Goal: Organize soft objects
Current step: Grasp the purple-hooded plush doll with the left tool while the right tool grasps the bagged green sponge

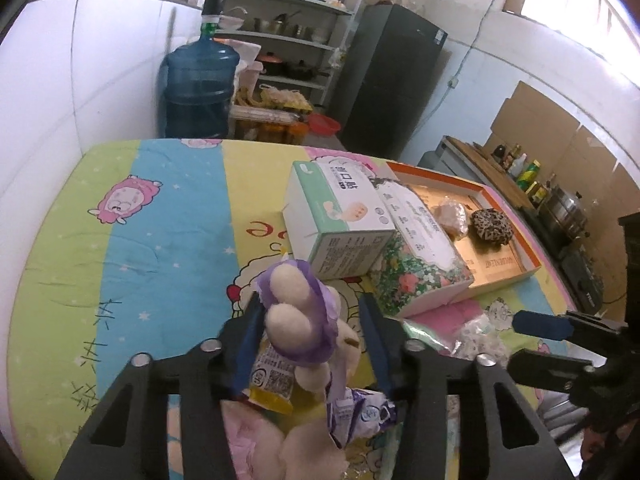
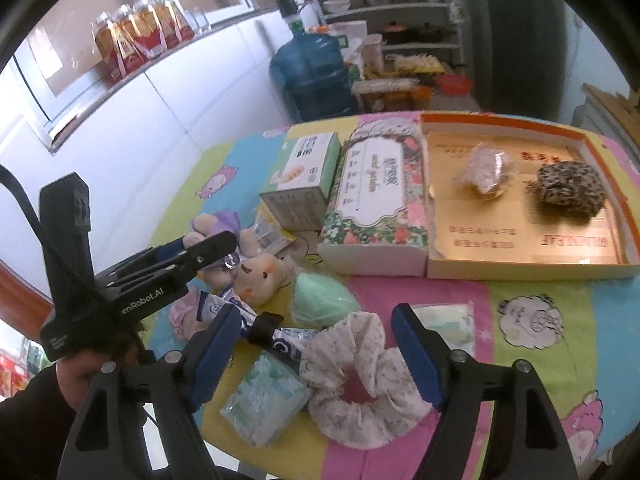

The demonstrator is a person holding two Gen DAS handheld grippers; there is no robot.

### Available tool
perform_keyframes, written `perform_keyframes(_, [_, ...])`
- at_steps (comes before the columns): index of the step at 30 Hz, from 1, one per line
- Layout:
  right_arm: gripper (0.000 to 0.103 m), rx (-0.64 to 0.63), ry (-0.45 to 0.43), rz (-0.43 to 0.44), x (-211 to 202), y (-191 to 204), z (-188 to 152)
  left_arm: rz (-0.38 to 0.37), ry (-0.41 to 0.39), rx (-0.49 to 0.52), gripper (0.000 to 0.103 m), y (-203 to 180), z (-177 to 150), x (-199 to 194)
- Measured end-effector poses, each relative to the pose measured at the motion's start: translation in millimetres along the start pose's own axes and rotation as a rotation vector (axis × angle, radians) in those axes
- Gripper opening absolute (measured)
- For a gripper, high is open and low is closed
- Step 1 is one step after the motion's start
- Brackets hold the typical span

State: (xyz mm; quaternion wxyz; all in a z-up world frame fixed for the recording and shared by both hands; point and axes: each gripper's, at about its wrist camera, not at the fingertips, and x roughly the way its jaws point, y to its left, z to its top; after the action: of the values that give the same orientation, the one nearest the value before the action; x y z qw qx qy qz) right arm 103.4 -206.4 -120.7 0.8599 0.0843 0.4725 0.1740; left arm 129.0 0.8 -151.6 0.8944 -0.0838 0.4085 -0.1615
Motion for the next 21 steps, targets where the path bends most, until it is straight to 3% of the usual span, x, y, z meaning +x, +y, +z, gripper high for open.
perform_keyframes(1, [0.078,-0.001,0.017,0.009,6,0,2,0.001,0.0,-0.006,0.031,1,0,1])
perform_keyframes(4, [0.078,-0.008,0.067,0.019,26,-2,8,-0.003,0.0,-0.025,0.023,7,-1,4])
perform_keyframes(15, [0.078,-0.093,0.193,-0.012,78,4,22,-0.031,-0.017,-0.051,0.019,14,-2,4])
perform_keyframes(17, [0.068,-0.101,0.21,-0.017,84,4,23,-0.036,-0.018,-0.049,0.019,14,-2,4])
perform_keyframes(18, [0.056,-0.104,0.219,-0.021,87,3,24,-0.038,-0.018,-0.049,0.019,15,-2,4])
perform_keyframes(21, [0.054,-0.108,0.224,-0.019,90,3,25,-0.042,-0.021,-0.057,0.019,17,-2,3])
